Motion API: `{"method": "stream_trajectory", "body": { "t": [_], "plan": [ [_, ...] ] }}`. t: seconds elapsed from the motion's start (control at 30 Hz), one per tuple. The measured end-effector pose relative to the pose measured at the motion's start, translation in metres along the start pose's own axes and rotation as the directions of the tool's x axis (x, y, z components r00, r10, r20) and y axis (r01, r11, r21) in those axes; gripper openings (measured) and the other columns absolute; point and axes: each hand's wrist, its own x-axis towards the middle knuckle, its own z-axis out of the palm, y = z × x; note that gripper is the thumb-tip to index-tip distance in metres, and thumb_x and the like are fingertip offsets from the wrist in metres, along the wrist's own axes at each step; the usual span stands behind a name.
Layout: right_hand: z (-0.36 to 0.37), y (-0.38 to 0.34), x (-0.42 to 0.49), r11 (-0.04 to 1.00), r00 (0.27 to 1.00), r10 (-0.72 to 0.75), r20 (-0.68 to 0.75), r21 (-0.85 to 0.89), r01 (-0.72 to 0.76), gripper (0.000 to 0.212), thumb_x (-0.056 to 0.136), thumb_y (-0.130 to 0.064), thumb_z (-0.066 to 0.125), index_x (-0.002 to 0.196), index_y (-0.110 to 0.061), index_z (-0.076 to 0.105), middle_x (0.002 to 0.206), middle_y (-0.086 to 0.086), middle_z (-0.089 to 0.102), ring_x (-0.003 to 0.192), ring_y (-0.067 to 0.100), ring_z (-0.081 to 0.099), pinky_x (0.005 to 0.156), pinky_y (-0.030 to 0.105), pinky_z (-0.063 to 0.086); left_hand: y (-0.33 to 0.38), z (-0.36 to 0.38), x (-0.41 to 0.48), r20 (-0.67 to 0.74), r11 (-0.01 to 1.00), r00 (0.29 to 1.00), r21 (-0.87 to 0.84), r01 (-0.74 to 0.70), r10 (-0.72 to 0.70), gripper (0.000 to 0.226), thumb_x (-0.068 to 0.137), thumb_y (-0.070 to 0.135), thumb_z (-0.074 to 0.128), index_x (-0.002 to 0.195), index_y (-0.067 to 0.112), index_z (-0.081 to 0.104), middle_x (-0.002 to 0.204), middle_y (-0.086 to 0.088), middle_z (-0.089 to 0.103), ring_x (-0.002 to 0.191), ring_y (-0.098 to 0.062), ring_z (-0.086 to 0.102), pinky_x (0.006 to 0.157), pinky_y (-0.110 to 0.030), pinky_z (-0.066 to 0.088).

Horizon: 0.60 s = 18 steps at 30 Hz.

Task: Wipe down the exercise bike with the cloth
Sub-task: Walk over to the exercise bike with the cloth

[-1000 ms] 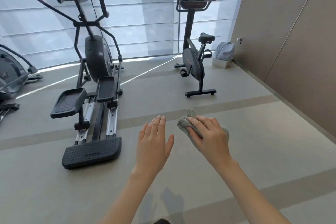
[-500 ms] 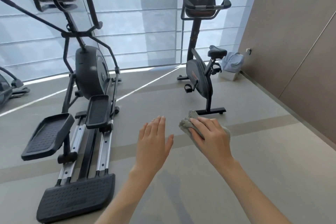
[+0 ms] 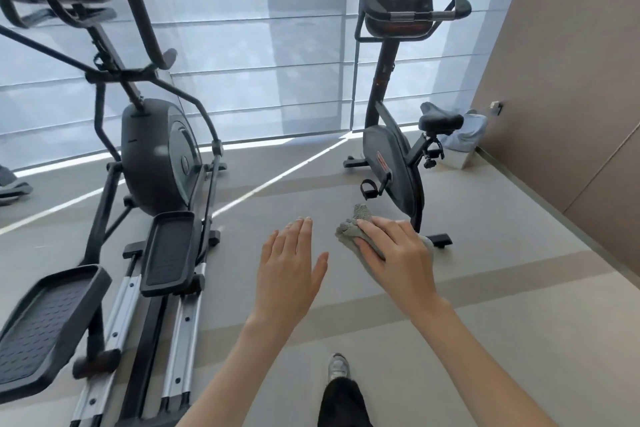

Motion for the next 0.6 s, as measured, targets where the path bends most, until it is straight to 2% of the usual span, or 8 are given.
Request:
{"method": "stream_trajectory", "body": {
  "t": [0.17, 0.3, 0.6],
  "plan": [
    [0.097, 0.062, 0.073, 1.000, 1.000, -0.012, -0.018, 0.003, 0.012, 0.020, 0.085, -0.029, 0.068, 0.098, -0.014, 0.073, 0.096, 0.002, 0.071, 0.080, 0.023, 0.065, 0.066, 0.034, 0.055, -0.037, 0.062, 0.113, -0.028, 1.000, 1.000, 0.024, 0.005, -0.005, 0.055, 0.083, 0.029, 0.071, 0.126, -0.002, 0.056, 0.122, -0.016, 0.062, 0.111, -0.031, 0.061, 0.097, -0.048, 0.047],
    [0.169, 0.107, 0.139, 1.000, 0.999, -0.016, -0.043, 0.005, 0.016, 0.023, 0.088, -0.032, 0.062, 0.096, -0.014, 0.074, 0.095, 0.002, 0.071, 0.078, 0.024, 0.065, 0.069, 0.033, 0.055, -0.064, 0.102, 0.206, -0.047, 0.999, 0.999, 0.050, -0.010, 0.013, 0.054, 0.081, 0.029, 0.072, 0.123, -0.001, 0.058, 0.120, -0.015, 0.063, 0.108, -0.030, 0.062, 0.096, -0.047, 0.048],
    [0.305, 0.184, 0.236, 0.999, 1.000, 0.011, 0.029, 0.049, -0.013, 0.022, 0.078, -0.024, 0.077, 0.096, -0.011, 0.074, 0.095, 0.005, 0.072, 0.080, 0.026, 0.066, 0.065, 0.038, 0.056, -0.125, 0.196, 0.354, -0.009, 0.999, 1.000, 0.052, -0.001, 0.001, 0.055, 0.081, 0.029, 0.072, 0.124, -0.002, 0.058, 0.122, -0.015, 0.062, 0.110, -0.030, 0.061, 0.095, -0.047, 0.049]
  ]
}}
